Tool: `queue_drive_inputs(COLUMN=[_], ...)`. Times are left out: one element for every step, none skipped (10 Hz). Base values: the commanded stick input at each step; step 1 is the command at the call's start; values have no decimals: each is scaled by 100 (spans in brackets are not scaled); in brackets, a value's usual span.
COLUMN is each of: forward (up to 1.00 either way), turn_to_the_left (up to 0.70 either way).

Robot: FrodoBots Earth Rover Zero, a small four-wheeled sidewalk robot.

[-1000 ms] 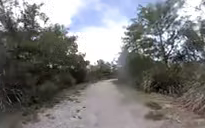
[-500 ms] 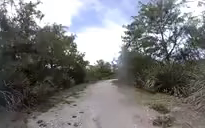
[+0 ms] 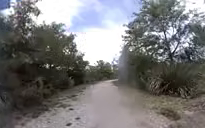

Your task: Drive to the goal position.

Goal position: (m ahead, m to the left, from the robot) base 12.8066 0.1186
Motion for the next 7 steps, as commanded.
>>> queue_drive_inputs(forward=[45, 45, 45, 45, 45, 45, 45], turn_to_the_left=[0, 0, 0, 0, 0, 0, 0])
